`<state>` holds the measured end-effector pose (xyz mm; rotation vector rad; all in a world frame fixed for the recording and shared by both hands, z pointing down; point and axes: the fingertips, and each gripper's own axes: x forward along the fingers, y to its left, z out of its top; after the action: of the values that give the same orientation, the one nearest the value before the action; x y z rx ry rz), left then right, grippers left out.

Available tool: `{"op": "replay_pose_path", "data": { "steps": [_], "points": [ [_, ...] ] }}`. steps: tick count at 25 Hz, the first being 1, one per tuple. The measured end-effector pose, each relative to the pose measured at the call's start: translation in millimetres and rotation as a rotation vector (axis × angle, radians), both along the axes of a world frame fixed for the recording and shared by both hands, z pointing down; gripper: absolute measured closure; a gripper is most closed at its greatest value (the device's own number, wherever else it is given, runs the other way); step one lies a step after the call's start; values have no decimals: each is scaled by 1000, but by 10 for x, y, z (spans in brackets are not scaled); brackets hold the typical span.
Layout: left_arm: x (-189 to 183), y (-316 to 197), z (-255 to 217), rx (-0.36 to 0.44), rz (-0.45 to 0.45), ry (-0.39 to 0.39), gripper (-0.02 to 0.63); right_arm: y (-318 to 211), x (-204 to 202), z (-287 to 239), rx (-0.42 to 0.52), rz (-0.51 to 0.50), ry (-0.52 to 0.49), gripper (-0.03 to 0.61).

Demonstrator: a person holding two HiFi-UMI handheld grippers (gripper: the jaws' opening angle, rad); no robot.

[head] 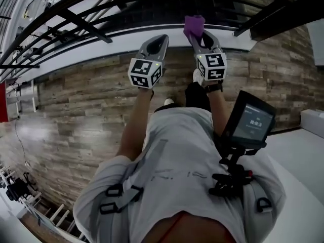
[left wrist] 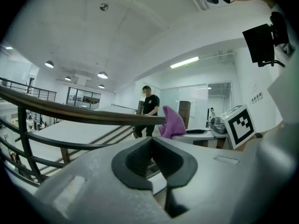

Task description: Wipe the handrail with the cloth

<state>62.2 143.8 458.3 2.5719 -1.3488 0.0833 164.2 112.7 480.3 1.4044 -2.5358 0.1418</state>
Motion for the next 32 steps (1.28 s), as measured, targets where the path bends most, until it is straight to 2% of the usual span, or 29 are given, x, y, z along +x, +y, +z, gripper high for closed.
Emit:
{"op": "replay_pose_path", "data": {
  "steps": [3,7,13,19,24,32],
  "points": [
    [11,119,-311,62,-19,-10,615,168,-24,-282,43,-21,-21,477],
    [-44,158,-501,104,-44,-20,615,232,-66,-438,50,-21,-43,476],
    [-31,81,-773,182,-79,22,615,192,9,-954,155,-19,-68,476],
    [502,66,-1257,248,-75,20,615,157,567,-1501,208,25,-127,476],
    [678,18,-1481,284,-74,4,615,142,656,-1614,243,9,-109,476],
    [748,-32,-1534,290,-62,-9,615,138,598,-1635,251,0,-100,476]
  ]
}}
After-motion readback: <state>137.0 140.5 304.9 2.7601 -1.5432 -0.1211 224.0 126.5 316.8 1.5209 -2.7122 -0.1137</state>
